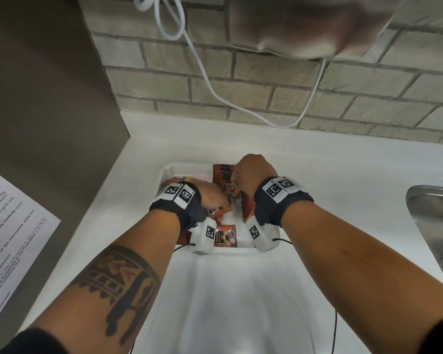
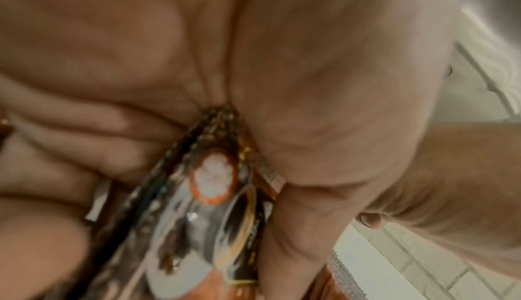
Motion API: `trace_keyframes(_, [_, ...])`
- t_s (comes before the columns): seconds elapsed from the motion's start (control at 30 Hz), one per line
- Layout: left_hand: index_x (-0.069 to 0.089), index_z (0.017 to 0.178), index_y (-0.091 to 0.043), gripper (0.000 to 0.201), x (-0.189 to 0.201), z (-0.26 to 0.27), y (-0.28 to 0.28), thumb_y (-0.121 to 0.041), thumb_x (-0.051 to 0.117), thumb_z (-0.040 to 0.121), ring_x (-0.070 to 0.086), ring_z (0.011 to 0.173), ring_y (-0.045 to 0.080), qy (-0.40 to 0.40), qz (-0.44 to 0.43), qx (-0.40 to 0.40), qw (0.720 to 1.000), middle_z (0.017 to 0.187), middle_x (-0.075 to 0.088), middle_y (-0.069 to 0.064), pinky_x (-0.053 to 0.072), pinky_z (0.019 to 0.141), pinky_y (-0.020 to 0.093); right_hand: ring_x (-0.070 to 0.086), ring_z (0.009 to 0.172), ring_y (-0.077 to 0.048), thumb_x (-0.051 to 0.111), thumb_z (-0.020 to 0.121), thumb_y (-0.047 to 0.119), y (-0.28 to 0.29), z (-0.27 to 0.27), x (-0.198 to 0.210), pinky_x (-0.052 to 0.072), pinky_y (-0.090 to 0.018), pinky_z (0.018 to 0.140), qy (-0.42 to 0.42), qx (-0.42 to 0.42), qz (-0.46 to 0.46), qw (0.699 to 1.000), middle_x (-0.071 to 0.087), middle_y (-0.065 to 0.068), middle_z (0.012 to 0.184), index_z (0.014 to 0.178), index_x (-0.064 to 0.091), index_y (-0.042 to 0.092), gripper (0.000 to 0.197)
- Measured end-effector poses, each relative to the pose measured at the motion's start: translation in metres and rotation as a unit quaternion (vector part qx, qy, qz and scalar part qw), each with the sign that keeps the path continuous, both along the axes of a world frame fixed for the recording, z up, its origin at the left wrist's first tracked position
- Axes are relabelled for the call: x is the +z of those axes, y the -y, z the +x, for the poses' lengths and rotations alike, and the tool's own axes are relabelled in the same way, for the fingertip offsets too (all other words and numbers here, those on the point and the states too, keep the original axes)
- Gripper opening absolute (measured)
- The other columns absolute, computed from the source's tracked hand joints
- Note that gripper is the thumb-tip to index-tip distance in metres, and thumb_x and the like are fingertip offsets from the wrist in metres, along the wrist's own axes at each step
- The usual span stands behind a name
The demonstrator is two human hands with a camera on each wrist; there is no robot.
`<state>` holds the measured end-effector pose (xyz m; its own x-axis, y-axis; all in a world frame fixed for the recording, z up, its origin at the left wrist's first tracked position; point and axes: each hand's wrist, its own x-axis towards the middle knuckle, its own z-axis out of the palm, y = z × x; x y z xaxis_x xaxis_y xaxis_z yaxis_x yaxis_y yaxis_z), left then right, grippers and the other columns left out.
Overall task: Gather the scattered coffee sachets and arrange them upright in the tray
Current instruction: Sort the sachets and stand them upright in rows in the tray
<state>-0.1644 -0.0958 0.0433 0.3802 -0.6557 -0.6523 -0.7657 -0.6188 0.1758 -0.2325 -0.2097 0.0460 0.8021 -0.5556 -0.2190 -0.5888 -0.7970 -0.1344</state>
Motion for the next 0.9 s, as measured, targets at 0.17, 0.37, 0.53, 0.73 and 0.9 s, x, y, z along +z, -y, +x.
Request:
trace_keyframes(0.17, [0.058, 0.135, -0.012, 0.051, 0.001, -0.002, 0.002, -0.048, 0.047, 0.102, 0.053, 0.113, 0.024, -0.012, 0.004, -0.013, 1.0, 0.134, 0.059, 0.009, 0.038, 0.09, 0.03, 0.052, 0.076, -0.021, 0.056, 0.087, 0.018, 0.003, 0.004, -0.005, 0.041, -0.03, 0.064, 0.001, -0.009, 0.002, 1.0, 0.045, 0.002, 0.069, 0.061, 0.046, 0.016, 0.027])
trace_keyframes(0.37, [0.063, 0.127, -0.015, 0.053, -0.006, 0.003, 0.007, -0.057, 0.049, 0.098, 0.057, 0.108, 0.022, -0.034, 0.0, 0.006, 0.999, 0.125, 0.065, 0.007, 0.042, 0.093, 0.032, 0.062, 0.086, -0.02, 0.059, 0.085, 0.019, 0.006, 0.005, -0.01, 0.054, -0.031, 0.074, 0.005, 0.014, 0.014, 1.0, 0.069, 0.002, 0.094, 0.09, 0.075, 0.019, 0.017])
trace_keyframes(0.53, [0.063, 0.128, -0.016, 0.053, -0.009, 0.006, 0.008, -0.057, 0.049, 0.098, 0.054, 0.104, 0.019, -0.041, -0.003, 0.005, 0.999, 0.124, 0.064, 0.005, 0.04, 0.093, 0.031, 0.065, 0.089, -0.021, 0.062, 0.082, 0.018, 0.008, 0.003, -0.008, 0.058, -0.036, 0.08, 0.019, 0.006, 0.031, 0.999, 0.07, 0.002, 0.094, 0.088, 0.075, 0.019, 0.014])
trace_keyframes(0.73, [0.06, 0.134, -0.017, 0.053, -0.006, 0.005, 0.006, -0.055, 0.048, 0.099, 0.054, 0.118, 0.022, -0.049, -0.01, 0.004, 0.999, 0.135, 0.06, 0.006, 0.036, 0.099, 0.031, 0.064, 0.094, -0.021, 0.06, 0.085, 0.018, 0.011, -0.004, 0.002, 0.057, -0.038, 0.085, 0.031, 0.013, 0.042, 0.999, 0.07, 0.001, 0.098, 0.091, 0.075, 0.016, 0.016])
trace_keyframes(0.9, [0.061, 0.132, -0.014, 0.053, -0.003, 0.005, 0.004, -0.053, 0.049, 0.099, 0.053, 0.114, 0.022, -0.043, -0.012, 0.003, 0.999, 0.134, 0.061, 0.008, 0.036, 0.1, 0.032, 0.065, 0.089, -0.02, 0.057, 0.083, 0.013, 0.014, -0.009, 0.011, 0.058, -0.039, 0.083, 0.039, 0.009, 0.053, 0.998, 0.072, 0.0, 0.093, 0.084, 0.076, 0.014, 0.019])
